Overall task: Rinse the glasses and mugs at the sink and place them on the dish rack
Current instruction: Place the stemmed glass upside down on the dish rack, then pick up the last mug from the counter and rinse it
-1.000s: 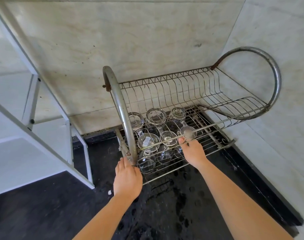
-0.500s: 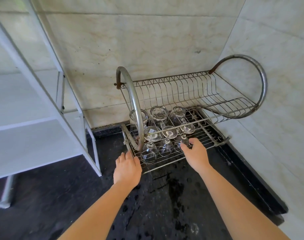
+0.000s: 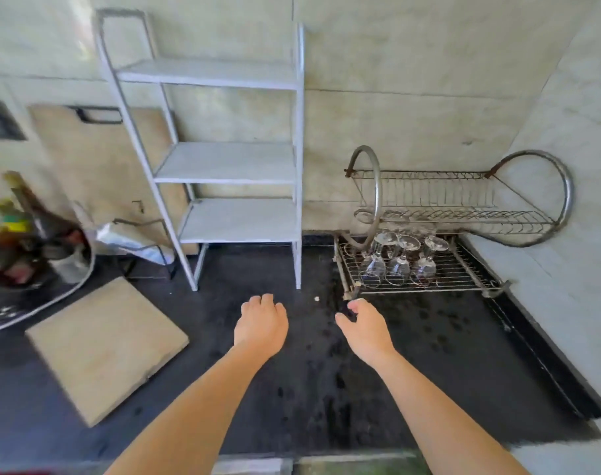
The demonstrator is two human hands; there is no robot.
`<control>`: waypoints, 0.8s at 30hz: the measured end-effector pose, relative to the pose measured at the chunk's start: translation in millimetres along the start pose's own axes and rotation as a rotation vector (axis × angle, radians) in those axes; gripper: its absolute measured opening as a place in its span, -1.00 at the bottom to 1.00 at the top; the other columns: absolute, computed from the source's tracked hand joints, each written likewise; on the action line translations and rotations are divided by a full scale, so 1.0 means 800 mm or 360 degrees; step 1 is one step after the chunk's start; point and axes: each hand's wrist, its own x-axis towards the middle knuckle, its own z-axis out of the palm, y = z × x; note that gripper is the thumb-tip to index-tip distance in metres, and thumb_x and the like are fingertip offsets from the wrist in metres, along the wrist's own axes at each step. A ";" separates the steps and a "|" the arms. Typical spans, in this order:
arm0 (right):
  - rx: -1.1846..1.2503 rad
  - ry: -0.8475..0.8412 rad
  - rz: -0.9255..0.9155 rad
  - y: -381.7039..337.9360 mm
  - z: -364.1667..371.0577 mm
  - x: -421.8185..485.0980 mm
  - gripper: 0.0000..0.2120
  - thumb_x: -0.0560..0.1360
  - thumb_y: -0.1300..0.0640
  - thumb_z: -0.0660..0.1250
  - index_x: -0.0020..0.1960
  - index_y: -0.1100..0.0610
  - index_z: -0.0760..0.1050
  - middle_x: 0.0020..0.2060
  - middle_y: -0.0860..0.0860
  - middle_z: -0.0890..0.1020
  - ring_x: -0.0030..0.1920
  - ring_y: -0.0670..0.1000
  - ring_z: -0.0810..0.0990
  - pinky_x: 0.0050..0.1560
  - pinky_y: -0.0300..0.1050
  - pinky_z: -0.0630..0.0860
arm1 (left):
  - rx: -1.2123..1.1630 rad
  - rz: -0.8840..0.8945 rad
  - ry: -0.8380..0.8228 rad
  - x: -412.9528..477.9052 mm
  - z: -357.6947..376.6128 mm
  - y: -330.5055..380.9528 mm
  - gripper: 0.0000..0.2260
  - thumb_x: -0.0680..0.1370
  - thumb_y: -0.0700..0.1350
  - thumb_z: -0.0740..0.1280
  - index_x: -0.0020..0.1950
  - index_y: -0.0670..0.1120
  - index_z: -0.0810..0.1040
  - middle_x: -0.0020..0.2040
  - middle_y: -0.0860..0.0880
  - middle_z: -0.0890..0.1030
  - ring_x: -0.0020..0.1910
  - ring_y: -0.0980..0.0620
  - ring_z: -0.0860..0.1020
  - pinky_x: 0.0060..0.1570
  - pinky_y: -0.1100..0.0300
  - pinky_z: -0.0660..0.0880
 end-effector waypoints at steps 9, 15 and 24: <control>-0.0285 -0.0506 -0.0651 -0.149 0.152 -0.144 -0.59 0.57 0.01 0.27 0.35 0.16 0.37 0.29 0.06 0.46 0.27 0.06 0.45 0.21 -0.10 0.41 | 0.0307 -0.0321 0.0110 -0.156 -0.115 -0.195 -0.67 0.64 -0.18 -0.01 0.29 -0.22 0.44 0.33 -0.18 0.37 0.27 -0.23 0.33 0.22 -0.05 0.31; -0.0449 -0.0838 -0.1030 -0.258 0.272 -0.226 -0.61 0.57 0.00 0.24 0.33 0.16 0.37 0.28 0.06 0.46 0.25 0.09 0.44 0.19 -0.04 0.44 | 0.0047 -0.0791 0.0355 -0.249 -0.178 -0.347 -0.75 0.61 -0.14 0.06 0.20 -0.17 0.43 0.26 -0.15 0.43 0.27 -0.21 0.34 0.18 -0.06 0.39; -0.0576 -0.1141 -0.1334 -0.402 0.491 -0.363 -0.61 0.56 -0.01 0.23 0.34 0.12 0.36 0.30 0.04 0.44 0.29 0.06 0.42 0.24 -0.03 0.42 | -0.0056 -0.1292 0.0625 -0.381 -0.256 -0.581 -0.71 0.63 -0.11 0.08 0.28 -0.15 0.43 0.26 -0.12 0.46 0.25 -0.13 0.40 0.16 0.02 0.39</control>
